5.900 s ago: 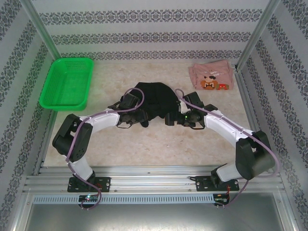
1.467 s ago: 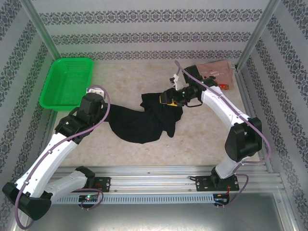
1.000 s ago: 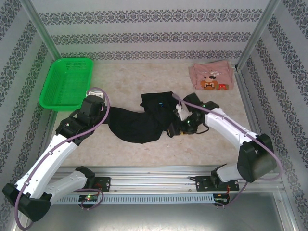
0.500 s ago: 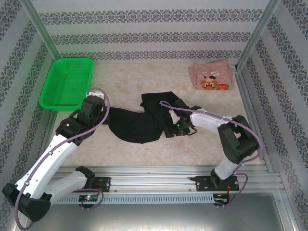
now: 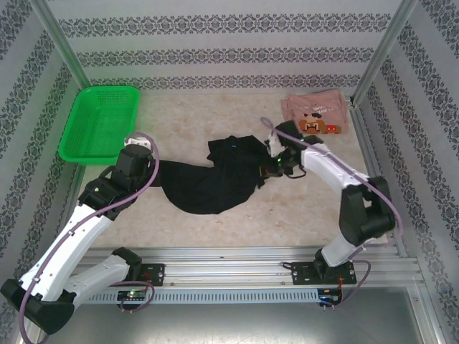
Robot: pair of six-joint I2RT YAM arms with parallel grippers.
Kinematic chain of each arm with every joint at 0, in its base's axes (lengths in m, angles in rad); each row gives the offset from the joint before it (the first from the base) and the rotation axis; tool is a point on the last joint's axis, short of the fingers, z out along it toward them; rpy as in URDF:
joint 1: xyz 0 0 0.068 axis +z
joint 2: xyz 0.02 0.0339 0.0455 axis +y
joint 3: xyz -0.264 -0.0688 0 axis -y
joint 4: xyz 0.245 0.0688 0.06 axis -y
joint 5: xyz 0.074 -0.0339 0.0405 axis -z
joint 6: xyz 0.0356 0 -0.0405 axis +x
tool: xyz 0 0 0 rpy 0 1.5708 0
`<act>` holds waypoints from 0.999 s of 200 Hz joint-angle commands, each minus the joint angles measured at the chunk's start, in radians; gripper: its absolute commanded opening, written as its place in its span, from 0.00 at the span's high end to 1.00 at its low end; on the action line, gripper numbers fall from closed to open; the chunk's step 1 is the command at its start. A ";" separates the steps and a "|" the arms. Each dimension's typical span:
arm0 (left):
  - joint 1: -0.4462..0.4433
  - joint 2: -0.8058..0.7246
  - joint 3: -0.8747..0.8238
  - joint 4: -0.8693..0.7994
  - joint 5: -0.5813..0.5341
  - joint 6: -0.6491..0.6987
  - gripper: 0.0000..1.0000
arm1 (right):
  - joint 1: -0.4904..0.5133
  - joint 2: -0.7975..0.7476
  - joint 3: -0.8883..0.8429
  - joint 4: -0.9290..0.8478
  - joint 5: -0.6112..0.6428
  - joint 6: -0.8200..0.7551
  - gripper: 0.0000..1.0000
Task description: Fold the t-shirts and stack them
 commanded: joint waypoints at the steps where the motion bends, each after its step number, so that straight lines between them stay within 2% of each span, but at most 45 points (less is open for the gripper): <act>1: 0.019 -0.028 0.052 -0.040 -0.058 0.021 1.00 | -0.096 -0.106 0.095 -0.226 -0.159 -0.067 0.97; 19: 0.032 -0.028 0.067 -0.043 -0.062 0.028 1.00 | -0.184 -0.159 0.123 -0.246 -0.239 -0.023 0.97; 39: 0.040 -0.021 0.074 -0.036 -0.059 0.035 1.00 | -0.234 -0.182 0.141 -0.234 -0.315 0.028 0.95; 55: 0.042 -0.011 0.075 -0.029 -0.046 0.039 1.00 | -0.237 -0.172 0.146 -0.230 -0.358 0.049 0.95; 98: 0.043 0.000 0.074 -0.001 -0.036 0.036 1.00 | -0.219 -0.182 0.063 -0.232 -0.369 0.099 0.95; 109: 0.043 0.007 0.077 0.002 -0.036 0.039 1.00 | -0.191 -0.184 0.022 -0.217 -0.387 0.131 0.95; 125: 0.045 0.017 0.079 0.014 -0.037 0.046 1.00 | -0.086 -0.190 -0.064 -0.163 -0.401 0.209 0.95; 158: 0.079 0.063 0.098 0.075 0.000 0.061 1.00 | 0.140 -0.154 -0.193 0.183 -0.453 0.510 0.96; 200: 0.126 0.229 0.264 0.153 0.048 0.144 1.00 | 0.254 -0.002 -0.145 0.497 -0.503 0.831 0.97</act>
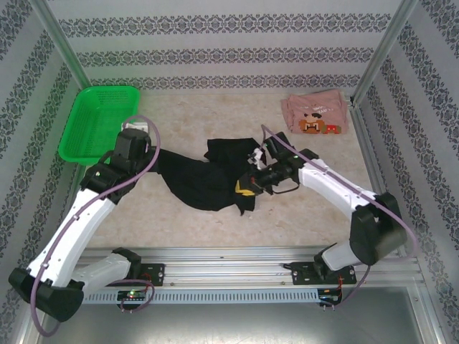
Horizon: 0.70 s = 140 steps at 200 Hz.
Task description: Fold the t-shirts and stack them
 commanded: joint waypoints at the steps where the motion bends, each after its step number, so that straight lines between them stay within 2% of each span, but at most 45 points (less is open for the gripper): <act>1: 0.033 0.083 0.125 0.113 0.034 0.079 1.00 | 0.044 0.063 0.038 0.286 -0.050 0.284 0.97; 18: 0.051 0.163 0.230 0.136 0.062 0.112 1.00 | 0.099 0.081 0.013 0.417 0.016 0.472 1.00; 29: 0.057 0.209 0.298 0.145 0.074 0.126 1.00 | 0.155 0.077 -0.026 0.555 0.115 0.646 1.00; 42: 0.069 0.253 0.363 0.159 0.090 0.138 1.00 | 0.249 0.097 -0.039 0.690 0.218 0.813 1.00; 57: 0.083 0.288 0.411 0.165 0.098 0.149 1.00 | 0.362 0.168 0.017 0.744 0.248 0.931 1.00; 64: 0.090 0.298 0.419 0.167 0.103 0.153 1.00 | 0.391 0.194 0.041 0.756 0.245 0.958 0.87; 67: 0.092 0.302 0.421 0.166 0.102 0.156 1.00 | 0.399 0.209 0.053 0.765 0.233 0.972 0.74; 72: 0.097 0.304 0.418 0.164 0.102 0.158 1.00 | 0.396 0.221 0.059 0.773 0.217 0.977 0.63; 82: 0.101 0.298 0.403 0.159 0.101 0.160 1.00 | 0.367 0.203 0.053 0.743 0.211 0.944 0.52; 97: 0.106 0.260 0.344 0.159 0.101 0.160 1.00 | 0.294 0.123 0.062 0.583 0.215 0.811 0.44; 115: 0.112 0.200 0.262 0.153 0.104 0.157 1.00 | 0.172 0.016 0.179 0.136 0.269 0.482 0.33; 129: 0.115 0.153 0.201 0.152 0.127 0.145 1.00 | 0.073 -0.009 0.250 -0.074 0.316 0.269 0.31; 140: 0.115 0.111 0.155 0.150 0.136 0.126 1.00 | -0.001 0.006 0.285 -0.139 0.327 0.146 0.31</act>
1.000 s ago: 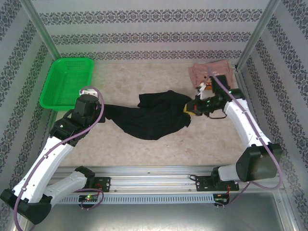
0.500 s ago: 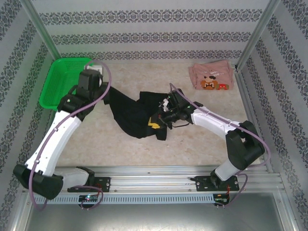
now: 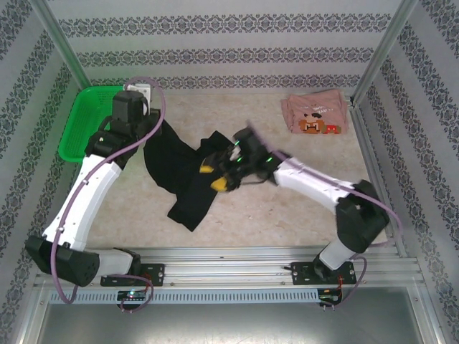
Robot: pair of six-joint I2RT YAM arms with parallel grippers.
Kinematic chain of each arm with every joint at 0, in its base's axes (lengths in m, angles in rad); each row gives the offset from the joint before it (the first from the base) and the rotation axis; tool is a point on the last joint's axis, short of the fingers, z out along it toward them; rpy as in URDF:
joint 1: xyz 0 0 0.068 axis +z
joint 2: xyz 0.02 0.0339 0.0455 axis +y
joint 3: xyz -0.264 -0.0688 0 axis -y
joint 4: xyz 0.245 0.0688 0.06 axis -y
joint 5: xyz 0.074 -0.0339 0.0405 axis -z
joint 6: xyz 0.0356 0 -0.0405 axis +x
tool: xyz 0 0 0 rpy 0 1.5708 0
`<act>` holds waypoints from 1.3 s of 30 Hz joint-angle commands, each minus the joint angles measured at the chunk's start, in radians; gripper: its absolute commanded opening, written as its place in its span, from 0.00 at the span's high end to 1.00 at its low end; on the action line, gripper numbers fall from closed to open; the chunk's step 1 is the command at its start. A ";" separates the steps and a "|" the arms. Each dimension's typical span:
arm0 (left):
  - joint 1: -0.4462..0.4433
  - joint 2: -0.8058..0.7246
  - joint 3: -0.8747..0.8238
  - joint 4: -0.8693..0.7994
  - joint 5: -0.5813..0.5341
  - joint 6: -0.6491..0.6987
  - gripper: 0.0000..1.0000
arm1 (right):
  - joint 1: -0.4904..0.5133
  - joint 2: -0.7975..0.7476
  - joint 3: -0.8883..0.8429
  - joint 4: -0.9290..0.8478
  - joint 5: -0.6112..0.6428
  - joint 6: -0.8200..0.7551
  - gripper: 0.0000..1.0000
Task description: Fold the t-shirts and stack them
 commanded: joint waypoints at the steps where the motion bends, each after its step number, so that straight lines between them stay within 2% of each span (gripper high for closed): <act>1: 0.013 -0.099 -0.079 0.011 0.031 -0.013 1.00 | -0.150 -0.065 0.125 -0.385 0.083 -0.413 0.31; 3: 0.013 -0.158 -0.147 0.009 0.032 -0.049 1.00 | -0.231 0.037 0.233 -0.499 0.153 -0.615 0.31; 5: 0.013 -0.210 -0.203 0.000 0.036 -0.081 1.00 | -0.277 0.168 0.358 -0.543 0.165 -0.742 0.33; 11: 0.014 -0.304 -0.297 -0.040 0.093 -0.158 1.00 | -0.304 0.560 0.737 -0.607 0.202 -0.933 0.40; 15: 0.012 -0.349 -0.329 -0.049 0.097 -0.185 1.00 | -0.298 0.744 0.947 -0.630 0.229 -0.968 0.41; 21: 0.012 -0.352 -0.341 -0.067 0.120 -0.207 1.00 | -0.264 0.924 1.161 -0.653 0.286 -1.006 0.41; 26: 0.012 -0.355 -0.353 -0.059 0.145 -0.238 1.00 | -0.225 1.015 1.233 -0.653 0.324 -1.018 0.41; 35: 0.012 -0.379 -0.329 -0.106 0.136 -0.230 1.00 | -0.139 1.123 1.312 -0.680 0.538 -1.074 0.43; 39: 0.012 -0.411 -0.329 -0.130 0.101 -0.219 1.00 | -0.120 1.154 1.327 -0.728 0.654 -1.072 0.48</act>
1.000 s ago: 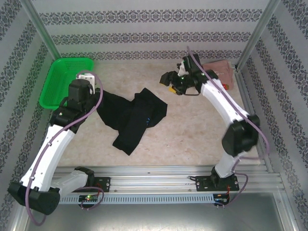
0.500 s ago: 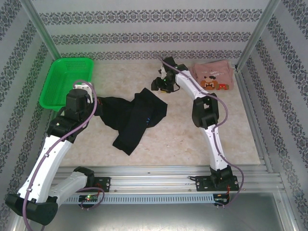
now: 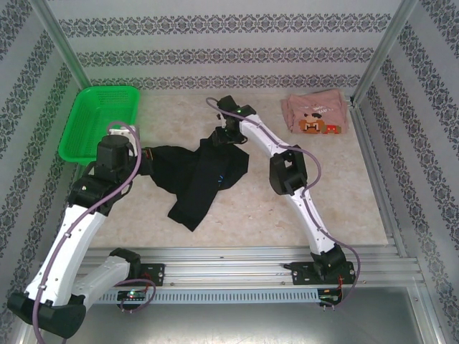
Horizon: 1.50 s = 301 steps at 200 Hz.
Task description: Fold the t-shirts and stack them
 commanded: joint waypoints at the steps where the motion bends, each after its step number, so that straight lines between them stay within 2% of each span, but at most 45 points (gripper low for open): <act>1: 0.008 -0.041 0.007 -0.050 -0.036 -0.002 1.00 | 0.018 0.056 0.014 -0.083 0.161 -0.022 0.53; 22: 0.008 -0.049 -0.003 -0.064 -0.058 0.002 1.00 | 0.014 0.049 -0.005 -0.110 0.234 -0.007 0.69; 44: 0.008 -0.056 -0.019 -0.056 -0.066 0.009 1.00 | -0.018 -0.015 -0.102 -0.106 0.242 0.053 0.84; 54: 0.008 -0.054 -0.022 -0.055 -0.067 0.013 1.00 | -0.036 -0.094 -0.209 -0.067 0.228 0.087 0.91; 78: 0.009 -0.045 -0.040 -0.026 -0.061 0.013 1.00 | -0.051 -0.320 -0.533 0.109 0.218 0.143 1.00; 116: 0.008 -0.001 -0.059 0.046 -0.025 0.006 1.00 | -0.085 -0.699 -1.054 0.356 0.203 0.306 1.00; 153: 0.003 0.093 -0.042 0.140 0.046 -0.010 1.00 | -0.086 -1.019 -1.364 0.579 0.181 0.369 1.00; 176: 0.000 0.141 -0.028 0.195 0.061 -0.020 1.00 | -0.047 -1.199 -1.510 0.721 0.230 0.297 1.00; 194: 0.000 0.168 -0.018 0.205 0.062 -0.020 1.00 | -0.033 -1.257 -1.540 0.654 0.231 0.255 1.00; 219: 0.001 0.175 -0.037 0.211 0.073 -0.028 1.00 | -0.040 -1.294 -1.642 0.613 0.117 0.275 1.00; 245: 0.000 0.172 -0.072 0.209 0.080 -0.036 1.00 | -0.049 -1.292 -1.724 0.542 0.052 0.340 0.82; 269: 0.000 0.164 -0.095 0.192 0.083 -0.030 1.00 | -0.069 -1.325 -1.758 0.482 -0.011 0.388 0.55; 301: 0.000 0.139 -0.121 0.166 0.082 -0.028 1.00 | -0.142 -1.446 -1.712 0.427 0.025 0.358 0.37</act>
